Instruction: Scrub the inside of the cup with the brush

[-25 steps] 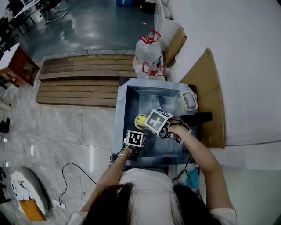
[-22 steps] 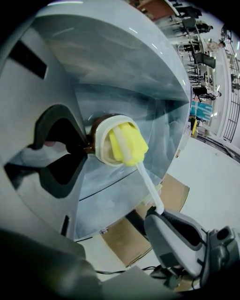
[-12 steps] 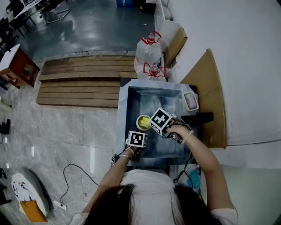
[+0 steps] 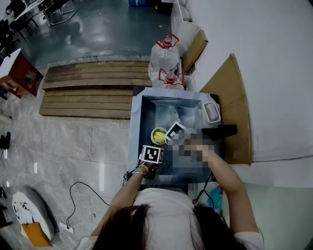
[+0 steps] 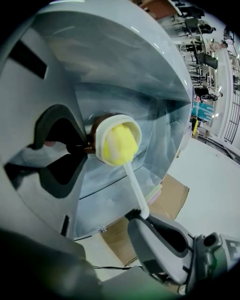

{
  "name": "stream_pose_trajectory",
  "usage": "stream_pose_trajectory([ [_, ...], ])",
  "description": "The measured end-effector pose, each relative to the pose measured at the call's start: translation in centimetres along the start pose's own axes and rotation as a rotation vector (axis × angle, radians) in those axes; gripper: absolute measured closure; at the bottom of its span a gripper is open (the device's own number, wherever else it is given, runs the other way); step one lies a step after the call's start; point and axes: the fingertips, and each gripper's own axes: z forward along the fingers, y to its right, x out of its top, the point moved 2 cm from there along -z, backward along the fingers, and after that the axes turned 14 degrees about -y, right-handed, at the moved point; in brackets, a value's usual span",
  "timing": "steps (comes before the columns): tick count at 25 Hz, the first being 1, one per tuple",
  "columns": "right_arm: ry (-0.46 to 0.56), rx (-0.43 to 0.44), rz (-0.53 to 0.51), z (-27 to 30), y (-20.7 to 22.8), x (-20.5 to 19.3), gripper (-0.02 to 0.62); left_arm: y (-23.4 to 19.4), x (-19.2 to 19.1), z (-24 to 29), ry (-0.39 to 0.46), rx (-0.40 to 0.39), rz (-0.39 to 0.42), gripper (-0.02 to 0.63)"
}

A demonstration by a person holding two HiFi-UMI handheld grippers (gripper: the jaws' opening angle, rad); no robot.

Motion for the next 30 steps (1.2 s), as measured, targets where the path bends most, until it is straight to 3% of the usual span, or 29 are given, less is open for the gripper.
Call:
stream_pose_trajectory([
  [10,-0.011,-0.001,0.051,-0.3,1.7,0.7,0.545,0.2,0.0,0.0,0.003,-0.006,0.011,0.545],
  [14,-0.032,0.011,0.068,0.3,1.6,0.0,0.546,0.0,0.9,-0.5,0.052,0.011,0.035,0.545],
  [18,-0.043,0.008,0.056,0.8,1.0,-0.5,0.546,0.1,0.1,0.0,0.002,-0.004,0.011,0.545],
  [30,-0.026,0.041,0.025,0.5,-0.7,-0.4,0.545,0.1,-0.2,-0.2,-0.012,0.0,-0.004,0.544],
])
